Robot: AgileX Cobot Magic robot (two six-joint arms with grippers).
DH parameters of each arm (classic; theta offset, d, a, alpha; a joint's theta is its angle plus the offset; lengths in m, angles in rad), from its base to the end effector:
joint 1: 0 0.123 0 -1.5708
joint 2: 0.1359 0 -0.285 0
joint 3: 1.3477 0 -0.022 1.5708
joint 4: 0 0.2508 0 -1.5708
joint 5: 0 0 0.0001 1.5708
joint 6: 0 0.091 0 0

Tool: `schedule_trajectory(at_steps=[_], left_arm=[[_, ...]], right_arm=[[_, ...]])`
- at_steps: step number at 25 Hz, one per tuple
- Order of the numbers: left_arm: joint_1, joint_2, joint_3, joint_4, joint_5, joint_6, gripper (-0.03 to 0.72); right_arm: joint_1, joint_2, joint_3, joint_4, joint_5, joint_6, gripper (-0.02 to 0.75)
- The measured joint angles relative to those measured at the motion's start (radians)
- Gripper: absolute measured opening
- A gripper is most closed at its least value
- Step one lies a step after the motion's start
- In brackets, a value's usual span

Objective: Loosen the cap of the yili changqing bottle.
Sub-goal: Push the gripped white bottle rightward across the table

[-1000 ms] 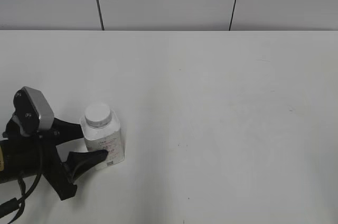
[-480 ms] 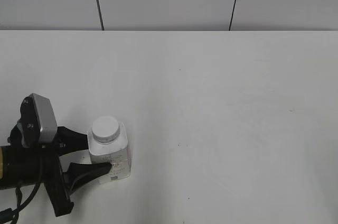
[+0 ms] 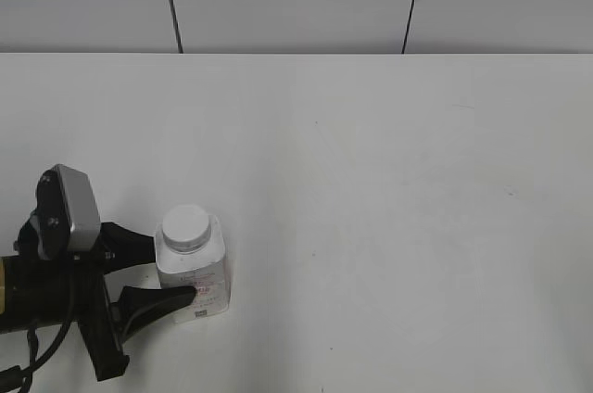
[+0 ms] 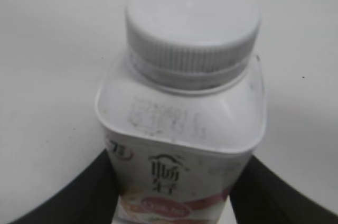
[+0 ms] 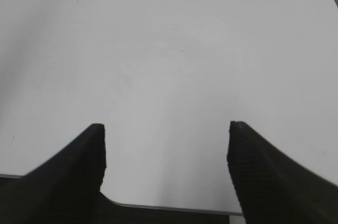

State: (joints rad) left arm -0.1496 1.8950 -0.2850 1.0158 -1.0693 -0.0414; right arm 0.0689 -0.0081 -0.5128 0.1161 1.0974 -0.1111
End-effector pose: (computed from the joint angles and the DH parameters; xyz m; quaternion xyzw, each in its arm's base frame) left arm 0.1922 -0.0975 0.0871 0.4637 0.7169 -0.2808 0.4384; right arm -0.0101 0.0087 0.2783 -0.0808 0.8521 0.0470 0.5150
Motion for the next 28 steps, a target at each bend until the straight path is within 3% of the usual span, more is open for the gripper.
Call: schedule_trajectory(at_steps=[6, 13, 28], left_arm=[[0.0, 0.0, 0.0, 0.001, -0.001, 0.0, 0.391], [0.0, 0.0, 0.0, 0.002, -0.003, 0.0, 0.391], [0.0, 0.0, 0.0, 0.005, -0.004, 0.0, 0.391]], right_arm=[[0.0, 0.061, -0.021, 0.022, -0.006, 0.0, 0.554], [0.0, 0.424, -0.151, 0.022, -0.009, -0.001, 0.504], [0.0, 1.206, -0.521, 0.015, 0.111, -0.032, 0.501]])
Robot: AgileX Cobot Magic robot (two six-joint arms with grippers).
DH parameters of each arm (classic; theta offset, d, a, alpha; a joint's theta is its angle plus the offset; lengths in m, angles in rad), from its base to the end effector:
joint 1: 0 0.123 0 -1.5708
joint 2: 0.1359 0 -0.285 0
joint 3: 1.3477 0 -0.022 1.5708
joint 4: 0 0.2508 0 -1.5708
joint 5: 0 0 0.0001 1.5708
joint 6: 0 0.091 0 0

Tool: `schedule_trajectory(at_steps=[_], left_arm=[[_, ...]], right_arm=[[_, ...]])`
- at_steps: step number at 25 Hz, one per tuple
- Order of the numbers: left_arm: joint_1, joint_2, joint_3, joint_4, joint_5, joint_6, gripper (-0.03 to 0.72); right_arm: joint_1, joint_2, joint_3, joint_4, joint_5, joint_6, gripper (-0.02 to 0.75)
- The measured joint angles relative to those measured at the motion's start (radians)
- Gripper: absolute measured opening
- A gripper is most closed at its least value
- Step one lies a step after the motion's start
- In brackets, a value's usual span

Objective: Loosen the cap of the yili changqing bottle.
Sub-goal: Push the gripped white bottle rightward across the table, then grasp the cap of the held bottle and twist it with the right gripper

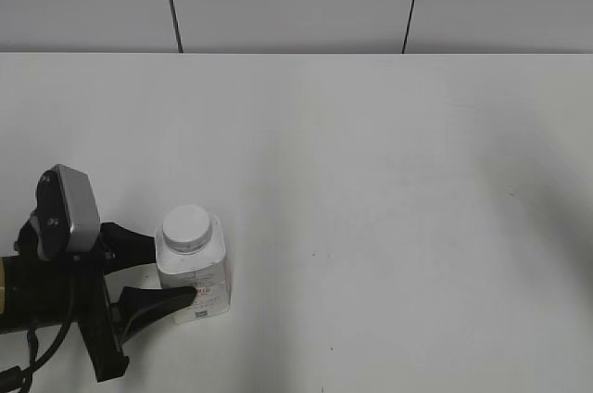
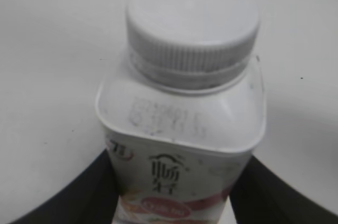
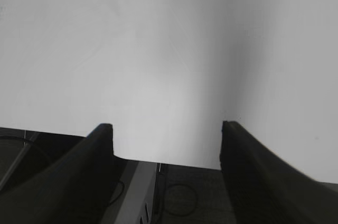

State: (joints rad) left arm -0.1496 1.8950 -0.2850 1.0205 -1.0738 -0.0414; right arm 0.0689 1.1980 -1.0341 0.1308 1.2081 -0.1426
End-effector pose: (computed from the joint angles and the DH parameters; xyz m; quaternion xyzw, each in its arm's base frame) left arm 0.1920 -0.0978 0.0875 0.4649 0.7148 -0.2828 0.4392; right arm 0.2092 0.0256 0.3162 -0.0901 0.9837 0.0585 0.1445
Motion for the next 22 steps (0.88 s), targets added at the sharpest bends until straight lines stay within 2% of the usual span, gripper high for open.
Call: schedule_trajectory(at_steps=[9, 12, 16, 22], left_arm=[[0.0, 0.0, 0.0, 0.001, -0.001, 0.0, 0.39], [0.0, 0.0, 0.0, 0.001, -0.001, 0.0, 0.39], [0.0, 0.0, 0.0, 0.002, -0.001, 0.0, 0.39], [0.0, 0.0, 0.0, 0.003, -0.001, 0.0, 0.39]], right_arm=[[0.023, 0.212, -0.129, 0.008, 0.001, 0.0, 0.501], [0.101, 0.252, -0.134, -0.006, 0.001, 0.012, 0.501], [0.247, 0.296, -0.149, -0.018, 0.003, 0.068, 0.501], [0.427, 0.352, -0.244, -0.019, 0.007, 0.17, 0.501]])
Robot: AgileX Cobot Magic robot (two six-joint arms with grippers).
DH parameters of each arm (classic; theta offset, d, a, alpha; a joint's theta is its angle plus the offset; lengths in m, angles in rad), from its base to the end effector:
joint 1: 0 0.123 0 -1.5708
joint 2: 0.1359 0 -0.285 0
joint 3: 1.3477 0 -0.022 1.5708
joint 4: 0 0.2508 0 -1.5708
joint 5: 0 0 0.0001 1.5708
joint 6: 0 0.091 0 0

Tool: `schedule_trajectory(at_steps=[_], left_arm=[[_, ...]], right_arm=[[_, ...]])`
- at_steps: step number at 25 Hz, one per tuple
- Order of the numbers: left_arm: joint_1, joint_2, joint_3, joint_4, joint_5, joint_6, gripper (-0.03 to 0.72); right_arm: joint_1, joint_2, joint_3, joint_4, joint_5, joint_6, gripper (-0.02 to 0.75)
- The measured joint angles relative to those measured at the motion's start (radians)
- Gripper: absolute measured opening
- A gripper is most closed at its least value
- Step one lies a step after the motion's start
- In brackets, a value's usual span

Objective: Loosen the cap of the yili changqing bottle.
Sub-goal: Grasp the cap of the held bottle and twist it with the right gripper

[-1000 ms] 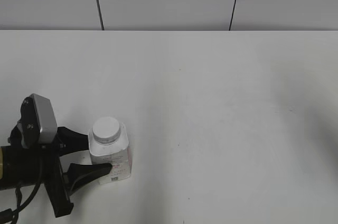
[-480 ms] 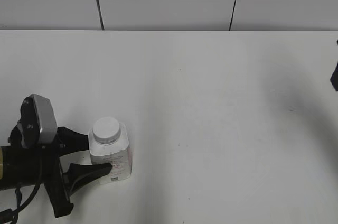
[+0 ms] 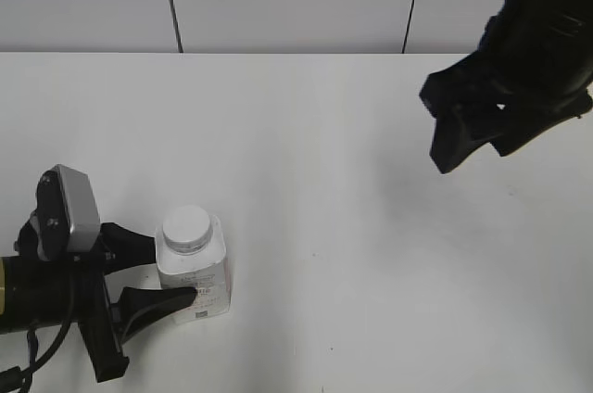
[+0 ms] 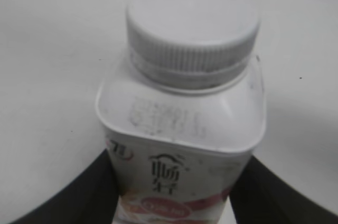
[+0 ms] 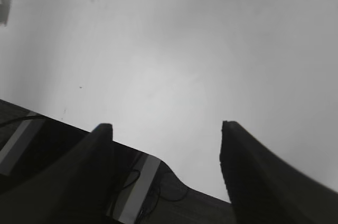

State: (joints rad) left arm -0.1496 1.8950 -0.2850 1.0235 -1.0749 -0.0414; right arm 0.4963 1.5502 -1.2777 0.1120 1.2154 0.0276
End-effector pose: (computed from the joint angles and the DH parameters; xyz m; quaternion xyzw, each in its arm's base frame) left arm 0.1918 -0.0980 0.0876 0.4658 0.7139 -0.2837 0.4392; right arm 0.2582 0.1506 0.2923 -0.2165 0.9711 0.0741 0.0680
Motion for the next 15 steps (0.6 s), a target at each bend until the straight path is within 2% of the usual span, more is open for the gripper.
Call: schedule_trajectory(at_steps=[15], left_arm=[[0.0, 0.0, 0.0, 0.001, 0.0, 0.0, 0.39]], right_arm=[[0.271, 0.236, -0.303, 0.032, 0.002, 0.072, 0.499]])
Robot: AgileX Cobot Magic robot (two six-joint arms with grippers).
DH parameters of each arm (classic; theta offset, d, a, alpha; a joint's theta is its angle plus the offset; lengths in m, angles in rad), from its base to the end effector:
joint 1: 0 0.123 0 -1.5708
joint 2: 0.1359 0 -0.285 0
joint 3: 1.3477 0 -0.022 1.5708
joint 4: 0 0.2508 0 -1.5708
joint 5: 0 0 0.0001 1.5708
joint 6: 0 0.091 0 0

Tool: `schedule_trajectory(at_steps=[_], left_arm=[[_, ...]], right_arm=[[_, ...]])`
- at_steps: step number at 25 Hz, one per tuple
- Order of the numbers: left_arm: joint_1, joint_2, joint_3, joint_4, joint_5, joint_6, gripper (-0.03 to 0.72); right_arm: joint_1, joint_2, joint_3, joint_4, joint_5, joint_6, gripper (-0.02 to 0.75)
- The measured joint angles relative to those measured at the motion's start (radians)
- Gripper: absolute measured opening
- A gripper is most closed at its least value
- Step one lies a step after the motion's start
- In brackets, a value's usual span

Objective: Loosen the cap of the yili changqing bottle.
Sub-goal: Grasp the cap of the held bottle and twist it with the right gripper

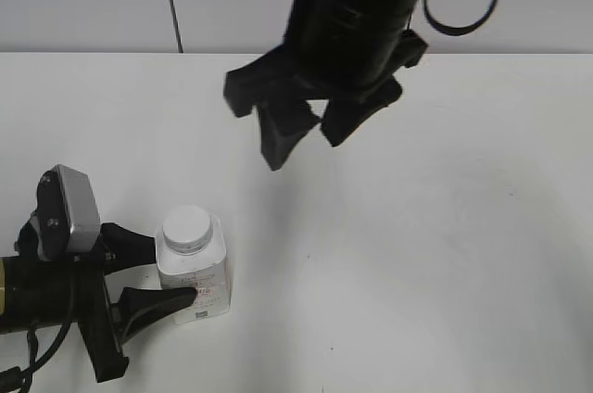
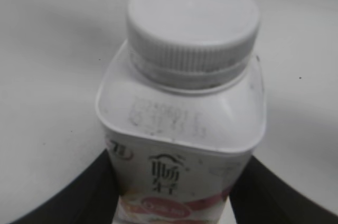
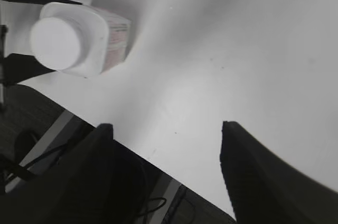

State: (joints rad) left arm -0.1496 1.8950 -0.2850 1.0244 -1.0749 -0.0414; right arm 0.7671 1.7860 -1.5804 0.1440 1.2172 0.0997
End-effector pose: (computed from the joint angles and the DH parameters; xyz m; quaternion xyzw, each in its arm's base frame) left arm 0.1917 -0.0980 0.0876 0.4662 0.7137 -0.2839 0.4390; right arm 0.2585 0.2662 0.2952 -0.3085 0.9414 0.1126 0.0768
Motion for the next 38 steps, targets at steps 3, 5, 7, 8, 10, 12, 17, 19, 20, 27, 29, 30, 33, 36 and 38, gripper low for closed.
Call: schedule_trajectory(at_steps=[3, 5, 7, 8, 10, 12, 17, 19, 20, 27, 29, 30, 33, 36, 38], left_arm=[[0.0, 0.0, 0.0, 0.0, 0.0, 0.0, 0.39], [0.0, 0.0, 0.0, 0.0, 0.0, 0.0, 0.389], [0.0, 0.0, 0.0, 0.0, 0.0, 0.0, 0.389], [0.0, 0.0, 0.0, 0.0, 0.0, 0.0, 0.389], [0.0, 0.0, 0.0, 0.0, 0.0, 0.0, 0.389], [0.0, 0.0, 0.0, 0.0, 0.0, 0.0, 0.389], [0.0, 0.0, 0.0, 0.0, 0.0, 0.0, 0.389], [0.0, 0.0, 0.0, 0.0, 0.0, 0.0, 0.389], [0.0, 0.0, 0.0, 0.001, 0.0, 0.0, 0.389], [0.0, 0.0, 0.0, 0.001, -0.001, 0.0, 0.389], [0.0, 0.0, 0.0, 0.001, -0.001, 0.0, 0.389], [0.0, 0.0, 0.0, 0.001, -0.001, 0.0, 0.389], [0.0, 0.0, 0.0, 0.001, -0.001, 0.0, 0.389], [0.0, 0.0, 0.0, 0.001, -0.001, 0.0, 0.389], [0.0, 0.0, 0.0, 0.001, -0.001, 0.0, 0.389]], right_arm=[[0.054, 0.059, -0.065, 0.003, 0.0, 0.022, 0.499], [0.08, 0.091, -0.098, 0.004, 0.0, 0.032, 0.499], [0.106, 0.119, -0.123, 0.004, 0.0, 0.037, 0.499], [0.119, 0.134, -0.135, 0.004, 0.0, 0.04, 0.499], [0.146, 0.158, -0.154, 0.004, 0.0, 0.044, 0.499], [0.165, 0.185, -0.178, 0.004, 0.0, 0.047, 0.499], [0.185, 0.242, -0.236, 0.004, 0.0, 0.066, 0.498], [0.185, 0.263, -0.261, 0.001, 0.0, 0.072, 0.498], [0.185, 0.273, -0.271, -0.001, 0.0, 0.074, 0.498], [0.185, 0.304, -0.29, -0.014, 0.0, 0.08, 0.498], [0.185, 0.314, -0.292, -0.016, 0.0, 0.08, 0.498], [0.185, 0.322, -0.292, -0.016, 0.0, 0.08, 0.498], [0.185, 0.346, -0.292, -0.016, 0.0, 0.08, 0.498], [0.185, 0.362, -0.292, -0.016, 0.0, 0.08, 0.498], [0.185, 0.365, -0.292, -0.016, 0.0, 0.08, 0.498]])
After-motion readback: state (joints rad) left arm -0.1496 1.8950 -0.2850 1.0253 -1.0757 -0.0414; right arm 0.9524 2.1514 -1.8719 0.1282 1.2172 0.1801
